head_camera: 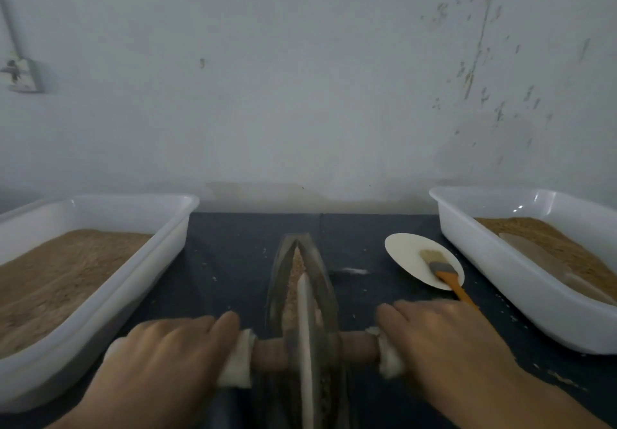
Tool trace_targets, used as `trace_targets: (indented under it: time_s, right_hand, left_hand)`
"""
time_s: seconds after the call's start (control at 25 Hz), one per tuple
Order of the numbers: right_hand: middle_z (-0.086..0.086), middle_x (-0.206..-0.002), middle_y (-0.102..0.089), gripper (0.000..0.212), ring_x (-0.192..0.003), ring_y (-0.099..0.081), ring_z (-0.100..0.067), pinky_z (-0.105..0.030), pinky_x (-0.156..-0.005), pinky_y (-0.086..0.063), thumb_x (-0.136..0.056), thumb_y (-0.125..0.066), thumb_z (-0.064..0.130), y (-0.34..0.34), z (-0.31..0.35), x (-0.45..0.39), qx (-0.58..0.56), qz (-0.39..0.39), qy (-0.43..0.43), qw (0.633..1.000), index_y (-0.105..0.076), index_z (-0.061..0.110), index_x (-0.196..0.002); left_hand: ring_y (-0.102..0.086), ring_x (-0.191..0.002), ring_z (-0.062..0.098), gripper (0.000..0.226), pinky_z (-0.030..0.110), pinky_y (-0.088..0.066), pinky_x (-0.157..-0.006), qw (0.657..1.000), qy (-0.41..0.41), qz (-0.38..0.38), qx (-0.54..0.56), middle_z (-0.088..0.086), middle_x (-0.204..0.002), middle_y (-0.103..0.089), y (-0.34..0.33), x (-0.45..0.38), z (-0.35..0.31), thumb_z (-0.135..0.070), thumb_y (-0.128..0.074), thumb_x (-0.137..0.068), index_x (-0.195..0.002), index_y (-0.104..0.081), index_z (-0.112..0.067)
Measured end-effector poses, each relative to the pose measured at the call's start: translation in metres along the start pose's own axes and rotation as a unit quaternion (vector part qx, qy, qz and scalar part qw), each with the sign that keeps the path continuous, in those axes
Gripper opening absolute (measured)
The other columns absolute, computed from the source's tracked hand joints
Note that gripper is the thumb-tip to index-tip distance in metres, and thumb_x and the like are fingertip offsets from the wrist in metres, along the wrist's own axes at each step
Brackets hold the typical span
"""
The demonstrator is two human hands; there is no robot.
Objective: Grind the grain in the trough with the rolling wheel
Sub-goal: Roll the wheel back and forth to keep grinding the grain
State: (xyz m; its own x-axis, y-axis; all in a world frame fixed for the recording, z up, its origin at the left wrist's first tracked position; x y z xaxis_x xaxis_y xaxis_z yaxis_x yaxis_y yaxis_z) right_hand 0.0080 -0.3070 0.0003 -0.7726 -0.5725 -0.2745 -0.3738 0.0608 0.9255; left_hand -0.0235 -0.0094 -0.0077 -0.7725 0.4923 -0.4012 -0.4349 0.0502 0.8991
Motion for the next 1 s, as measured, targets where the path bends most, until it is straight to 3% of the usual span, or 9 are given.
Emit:
trace_targets:
  time_s: [0.08, 0.16, 0.4, 0.52, 0.64, 0.72, 0.8, 0.92, 1.0]
  right_hand:
    - [0.013, -0.080, -0.058, 0.051, -0.066, -0.056, -0.007, -0.022, -0.051, -0.035, -0.058, -0.077, 0.042, 0.000, -0.005, 0.004, -0.003, 0.059, -0.009, 0.998, -0.034, 0.042, -0.086]
    - [0.012, -0.079, -0.057, 0.052, -0.064, -0.056, -0.010, -0.031, -0.054, -0.046, -0.065, -0.075, 0.038, -0.012, -0.006, -0.007, 0.002, 0.050, -0.042, 0.998, -0.025, 0.040, -0.082]
    - [0.001, -0.096, -0.066, 0.025, -0.081, -0.062, -0.025, -0.034, -0.064, -0.040, -0.085, -0.062, 0.035, -0.024, -0.034, -0.119, 0.057, -0.029, -0.100, 0.993, -0.049, 0.023, -0.104]
    - [0.002, -0.096, -0.065, 0.024, -0.083, -0.062, -0.025, -0.036, -0.070, -0.047, -0.085, -0.061, 0.032, -0.024, -0.027, -0.094, 0.028, -0.005, -0.088, 0.996, -0.047, 0.025, -0.104]
    - [0.006, -0.083, -0.062, 0.030, -0.073, -0.061, -0.019, -0.039, -0.060, -0.050, -0.074, -0.067, 0.037, -0.019, -0.006, -0.018, -0.019, 0.007, -0.040, 0.999, -0.047, 0.031, -0.096]
    - [0.010, -0.058, -0.051, 0.048, -0.046, -0.052, -0.011, -0.024, -0.035, -0.030, -0.042, -0.082, 0.040, -0.007, 0.000, 0.013, -0.037, -0.056, -0.001, 0.998, -0.047, 0.032, -0.074]
    - [0.013, -0.050, -0.043, 0.059, -0.037, -0.042, -0.006, -0.017, -0.037, -0.015, -0.027, -0.083, 0.040, 0.003, 0.001, 0.018, -0.027, -0.048, -0.010, 0.998, -0.041, 0.034, -0.068]
    - [0.010, -0.075, -0.056, 0.038, -0.065, -0.056, -0.014, -0.034, -0.055, -0.044, -0.070, -0.070, 0.042, -0.022, -0.009, -0.012, -0.020, 0.041, -0.062, 0.997, -0.036, 0.035, -0.084]
    - [0.003, -0.090, -0.063, 0.025, -0.080, -0.061, -0.025, -0.036, -0.064, -0.044, -0.081, -0.061, 0.039, -0.036, -0.020, -0.059, -0.008, 0.013, -0.105, 0.994, -0.042, 0.030, -0.095]
  left_hand:
    - [-0.050, -0.050, 0.005, 0.029, 0.024, -0.040, -0.045, 1.000, -0.023, 0.002, -0.004, -0.018, -0.063, -0.045, 0.008, 0.001, 0.000, -0.047, -0.054, -0.067, -0.089, -0.036, -0.039]
    - [-0.045, -0.062, 0.001, 0.038, 0.024, -0.033, -0.057, 0.997, 0.023, 0.062, -0.048, -0.019, -0.073, -0.043, -0.004, -0.018, 0.003, -0.047, -0.059, -0.072, -0.091, -0.026, -0.044]
    - [-0.061, -0.082, 0.025, 0.020, 0.034, -0.046, -0.067, 0.978, 0.169, 0.061, -0.104, -0.001, -0.094, -0.064, -0.041, -0.109, 0.049, -0.034, -0.054, -0.087, -0.098, -0.039, -0.026]
    - [-0.053, -0.073, 0.014, 0.031, 0.028, -0.035, -0.062, 0.984, 0.147, 0.063, -0.082, -0.007, -0.093, -0.062, -0.034, -0.091, 0.039, -0.036, -0.059, -0.086, -0.091, -0.028, -0.032]
    - [-0.039, -0.058, 0.004, 0.049, 0.019, -0.023, -0.052, 0.995, 0.052, 0.039, -0.076, -0.017, -0.074, -0.049, -0.011, -0.038, 0.006, -0.039, -0.072, -0.067, -0.086, -0.027, -0.038]
    - [-0.042, -0.043, 0.010, 0.048, 0.020, -0.023, -0.039, 0.998, -0.013, -0.035, -0.053, -0.014, -0.058, -0.041, 0.009, -0.010, -0.008, -0.032, -0.076, -0.045, -0.077, -0.041, -0.032]
    - [-0.048, -0.039, 0.017, 0.043, 0.023, -0.028, -0.033, 0.997, -0.022, -0.052, -0.049, -0.011, -0.053, -0.043, 0.011, 0.001, -0.006, -0.029, -0.073, -0.042, -0.074, -0.045, -0.029]
    - [-0.058, -0.053, 0.012, 0.048, 0.023, -0.026, -0.043, 0.990, 0.020, 0.042, -0.133, -0.011, -0.066, -0.057, -0.001, -0.034, 0.000, -0.036, -0.080, -0.051, -0.086, -0.047, -0.031]
    - [-0.062, -0.077, 0.017, 0.033, 0.029, -0.035, -0.059, 0.982, 0.096, 0.052, -0.155, -0.007, -0.089, -0.063, -0.019, -0.078, 0.022, -0.036, -0.066, -0.077, -0.098, -0.041, -0.030]
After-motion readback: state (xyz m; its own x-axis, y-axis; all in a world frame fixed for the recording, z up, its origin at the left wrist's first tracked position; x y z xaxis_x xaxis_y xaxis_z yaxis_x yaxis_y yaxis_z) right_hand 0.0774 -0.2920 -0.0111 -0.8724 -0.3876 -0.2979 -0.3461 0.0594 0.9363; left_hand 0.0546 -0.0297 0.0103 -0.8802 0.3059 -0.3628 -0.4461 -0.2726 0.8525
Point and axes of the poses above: each hand's wrist, its own x-axis away from the middle knuckle, its own y-axis out of the back of the hand, z = x × y, the point moved 1 cm from there along -x, towards the middle knuckle
